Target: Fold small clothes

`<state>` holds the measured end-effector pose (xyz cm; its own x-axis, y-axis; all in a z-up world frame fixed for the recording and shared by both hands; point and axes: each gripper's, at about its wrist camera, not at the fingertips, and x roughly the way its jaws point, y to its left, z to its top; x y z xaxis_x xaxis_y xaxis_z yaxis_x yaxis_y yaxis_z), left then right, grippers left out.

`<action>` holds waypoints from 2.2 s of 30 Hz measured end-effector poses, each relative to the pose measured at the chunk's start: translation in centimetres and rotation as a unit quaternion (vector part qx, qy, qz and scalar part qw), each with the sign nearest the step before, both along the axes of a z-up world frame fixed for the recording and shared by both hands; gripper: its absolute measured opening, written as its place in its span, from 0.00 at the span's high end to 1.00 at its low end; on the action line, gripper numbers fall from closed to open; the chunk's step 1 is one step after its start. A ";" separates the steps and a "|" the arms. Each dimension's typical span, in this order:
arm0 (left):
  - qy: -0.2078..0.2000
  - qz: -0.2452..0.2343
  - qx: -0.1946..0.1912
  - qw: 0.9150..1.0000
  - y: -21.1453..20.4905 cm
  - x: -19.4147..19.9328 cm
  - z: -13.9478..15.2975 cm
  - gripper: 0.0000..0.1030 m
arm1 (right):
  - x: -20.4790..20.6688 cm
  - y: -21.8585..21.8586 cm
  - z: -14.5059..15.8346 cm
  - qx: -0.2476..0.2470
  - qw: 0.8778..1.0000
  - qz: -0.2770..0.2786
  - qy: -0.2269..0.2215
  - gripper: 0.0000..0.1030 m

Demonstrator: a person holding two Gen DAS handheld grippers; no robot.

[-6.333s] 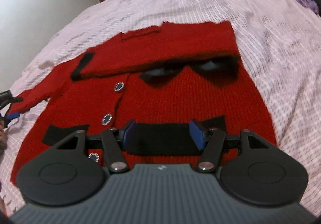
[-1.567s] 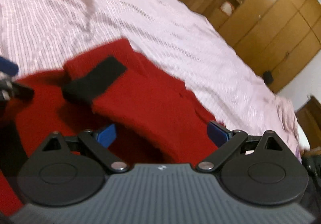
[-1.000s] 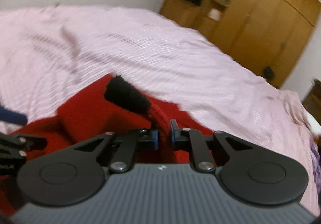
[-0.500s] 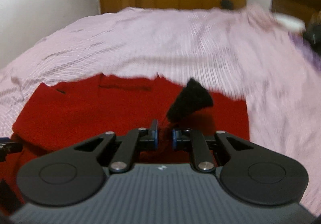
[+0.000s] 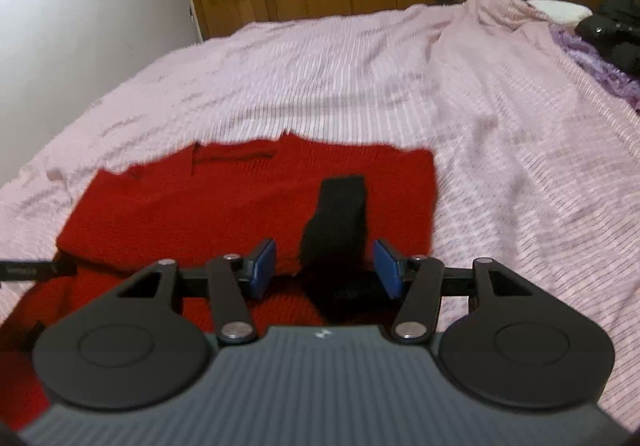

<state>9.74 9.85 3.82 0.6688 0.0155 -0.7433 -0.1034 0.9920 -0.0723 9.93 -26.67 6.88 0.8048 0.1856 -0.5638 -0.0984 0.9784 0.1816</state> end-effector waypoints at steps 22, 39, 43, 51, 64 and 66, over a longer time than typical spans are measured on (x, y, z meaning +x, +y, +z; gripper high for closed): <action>-0.011 0.003 0.028 1.000 -1.2 1.6 -0.9 0.48 | 5.8 2.2 1.5 0.013 0.997 0.034 -0.061 0.86; -0.013 -0.018 0.044 0.999 -2.1 1.7 -1.3 0.48 | 9.2 1.1 -3.8 -0.021 0.998 -0.046 0.026 0.64; -0.020 -0.029 0.045 0.998 -2.2 0.4 -0.3 0.48 | 6.5 0.7 -1.9 -0.012 0.999 -0.042 0.000 0.48; -0.042 -0.037 0.064 0.996 -2.3 -3.3 2.9 0.47 | -0.6 0.0 1.3 0.019 0.999 0.001 -0.030 0.47; -0.046 -0.081 0.060 0.994 -3.1 -11.1 5.2 0.47 | -10.0 1.5 3.4 0.055 0.996 0.068 -0.011 0.46; -0.045 -0.099 0.051 0.993 -3.4 -12.3 5.4 0.47 | -11.0 1.8 3.2 0.062 0.994 0.094 0.001 0.46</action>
